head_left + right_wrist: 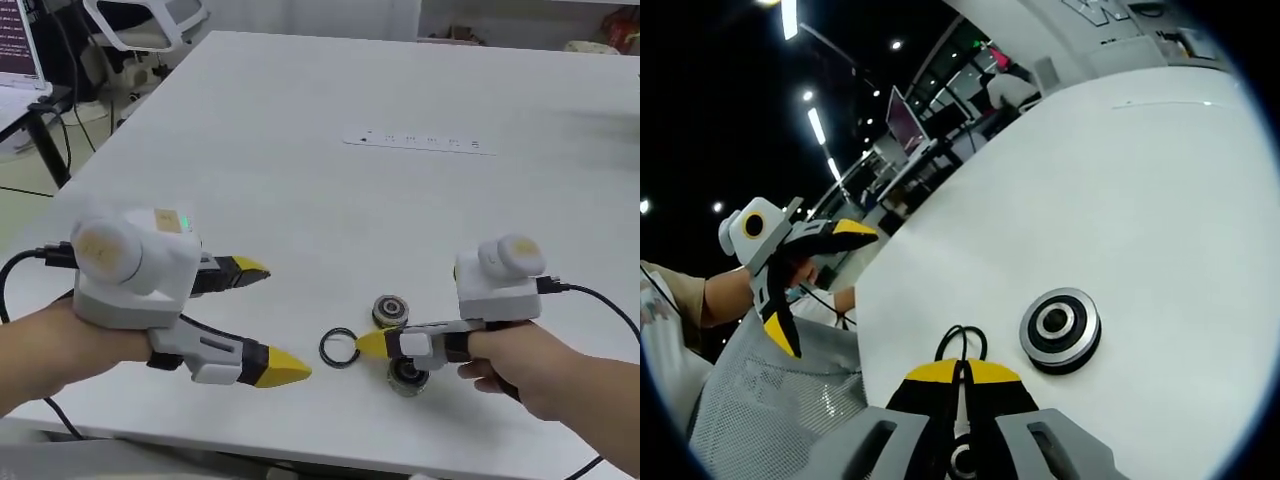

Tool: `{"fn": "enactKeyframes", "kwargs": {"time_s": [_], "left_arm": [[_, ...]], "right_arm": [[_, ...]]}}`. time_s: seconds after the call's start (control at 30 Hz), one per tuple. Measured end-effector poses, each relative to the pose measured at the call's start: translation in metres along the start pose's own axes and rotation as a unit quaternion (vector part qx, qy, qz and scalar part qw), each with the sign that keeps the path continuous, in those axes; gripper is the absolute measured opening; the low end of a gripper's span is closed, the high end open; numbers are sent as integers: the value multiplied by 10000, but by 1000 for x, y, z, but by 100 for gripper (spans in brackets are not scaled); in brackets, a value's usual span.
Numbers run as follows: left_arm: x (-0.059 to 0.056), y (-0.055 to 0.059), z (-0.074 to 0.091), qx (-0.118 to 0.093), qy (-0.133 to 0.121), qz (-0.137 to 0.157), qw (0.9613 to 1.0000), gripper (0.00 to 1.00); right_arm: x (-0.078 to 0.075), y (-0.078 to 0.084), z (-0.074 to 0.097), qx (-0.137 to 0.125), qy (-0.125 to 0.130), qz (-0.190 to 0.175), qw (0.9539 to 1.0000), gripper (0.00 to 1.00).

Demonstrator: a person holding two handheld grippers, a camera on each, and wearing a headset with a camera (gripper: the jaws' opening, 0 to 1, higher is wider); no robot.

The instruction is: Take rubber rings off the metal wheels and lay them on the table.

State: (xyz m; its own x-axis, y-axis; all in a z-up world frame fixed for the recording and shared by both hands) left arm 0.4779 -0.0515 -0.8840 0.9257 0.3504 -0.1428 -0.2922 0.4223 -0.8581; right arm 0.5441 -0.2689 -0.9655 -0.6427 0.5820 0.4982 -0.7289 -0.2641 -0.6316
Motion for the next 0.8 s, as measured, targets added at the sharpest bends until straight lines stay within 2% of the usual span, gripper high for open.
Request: {"fn": "enactKeyframes", "kwargs": {"time_s": [0.33, 0.5, 0.6, 0.8], "left_arm": [[2, 0, -2, 69, 42, 11, 10000, 77], [4, -3, -3, 64, 43, 7, 10000, 76], [5, -4, -3, 62, 45, 1, 10000, 76], [11, -8, -2, 20, 7, 24, 10000, 76]], "right_arm": [[-4, 0, 5, -80, 85, 47, 9999, 5], [2, -4, 12, -241, 17, 63, 9997, 6], [0, -5, 14, -305, 19, 87, 9995, 8], [1, -16, 27, -571, 53, 202, 9981, 13]]}}
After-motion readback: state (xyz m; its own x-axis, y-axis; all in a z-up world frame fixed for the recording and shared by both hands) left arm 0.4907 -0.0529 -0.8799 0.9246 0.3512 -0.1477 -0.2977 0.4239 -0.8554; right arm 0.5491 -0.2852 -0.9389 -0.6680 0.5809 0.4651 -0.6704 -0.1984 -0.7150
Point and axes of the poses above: the centre of the closed fingertips' face, and the gripper's own axes: z roughly backward along the fingers, x roughly to its left, y roughly out of its underside, the point moved 10 cm from there along z, roughly backward along the fingers, and after that the axes turned 13 degrees about y, right-handed, at the moved point
